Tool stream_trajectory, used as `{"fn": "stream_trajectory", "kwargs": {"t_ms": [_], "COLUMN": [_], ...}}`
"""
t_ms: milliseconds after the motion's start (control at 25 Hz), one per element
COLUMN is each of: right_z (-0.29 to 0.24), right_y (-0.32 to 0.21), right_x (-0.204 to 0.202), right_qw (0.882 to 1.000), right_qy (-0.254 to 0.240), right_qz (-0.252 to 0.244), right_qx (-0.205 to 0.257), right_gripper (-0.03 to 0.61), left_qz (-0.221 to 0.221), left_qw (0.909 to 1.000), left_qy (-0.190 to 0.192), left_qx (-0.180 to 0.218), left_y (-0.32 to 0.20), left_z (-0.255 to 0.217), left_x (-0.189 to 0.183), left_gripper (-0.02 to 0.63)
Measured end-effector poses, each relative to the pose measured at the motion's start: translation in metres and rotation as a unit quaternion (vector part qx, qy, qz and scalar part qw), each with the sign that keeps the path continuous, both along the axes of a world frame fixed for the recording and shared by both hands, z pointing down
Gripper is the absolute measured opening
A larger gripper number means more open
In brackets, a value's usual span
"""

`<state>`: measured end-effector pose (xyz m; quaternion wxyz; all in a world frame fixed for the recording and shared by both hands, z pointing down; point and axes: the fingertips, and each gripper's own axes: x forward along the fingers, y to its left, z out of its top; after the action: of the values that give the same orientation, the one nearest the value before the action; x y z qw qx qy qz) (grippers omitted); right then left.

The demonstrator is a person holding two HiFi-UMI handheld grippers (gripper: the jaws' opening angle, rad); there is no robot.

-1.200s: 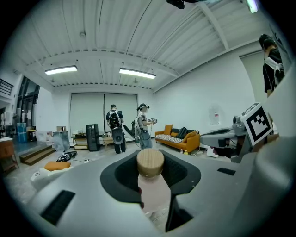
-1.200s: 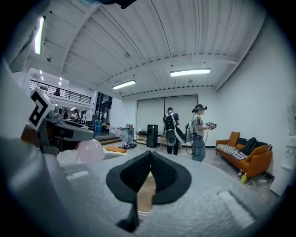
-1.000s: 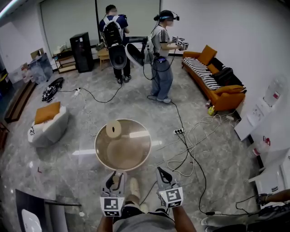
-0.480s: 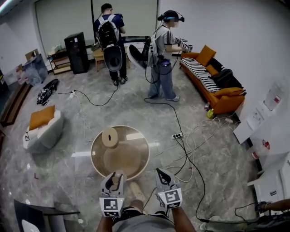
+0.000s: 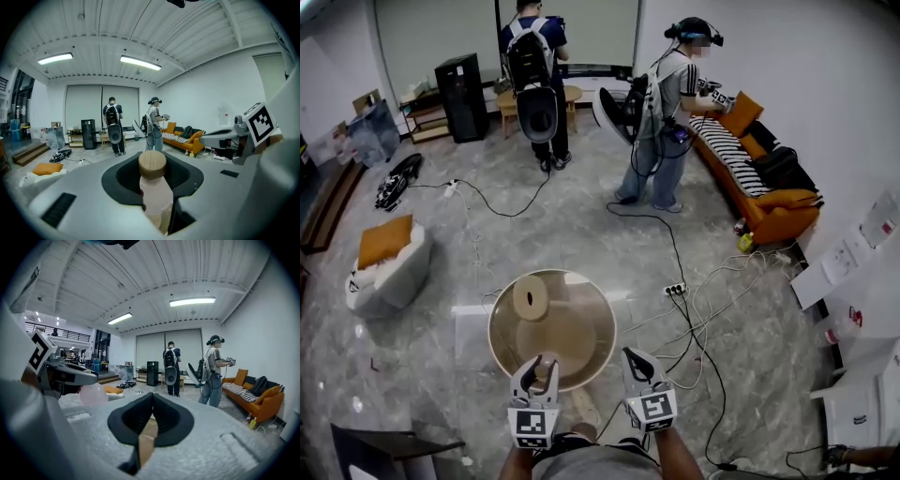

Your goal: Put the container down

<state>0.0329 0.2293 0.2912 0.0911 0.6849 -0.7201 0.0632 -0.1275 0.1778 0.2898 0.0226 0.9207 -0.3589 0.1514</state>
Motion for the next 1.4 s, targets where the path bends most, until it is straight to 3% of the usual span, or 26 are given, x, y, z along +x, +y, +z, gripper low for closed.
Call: {"fn": "stream_trajectory", "kwargs": {"t_ms": [400,800,1120,1400], "right_z": [0.014,0.033,0.072,0.125], "right_y": [-0.092,-0.147,-0.193,-0.243], "right_x": [0.024,0.023,0.04,0.052], "right_qw": [1.0,0.998,0.996,0.989], "right_qy": [-0.004,-0.004,-0.004,-0.018], "right_qz": [-0.025,-0.057,-0.073,-0.122], "right_qx": [-0.013,-0.032,-0.053,-0.081], "right_gripper": [0.0,0.0,0.0,0.0], "left_qz": [-0.02,-0.041,-0.052,-0.077], "left_qw": [0.9998,0.9987,0.9977,0.9956], "left_qy": [-0.003,-0.01,-0.02,-0.017], "left_qx": [-0.009,-0.027,-0.039,-0.05], "left_y": [-0.082,-0.126,-0.165,-0.201], "left_z": [0.012,0.035,0.076,0.129], "left_x": [0.023,0.026,0.048,0.067], "left_gripper": [0.132,0.132,0.132,0.132]}}
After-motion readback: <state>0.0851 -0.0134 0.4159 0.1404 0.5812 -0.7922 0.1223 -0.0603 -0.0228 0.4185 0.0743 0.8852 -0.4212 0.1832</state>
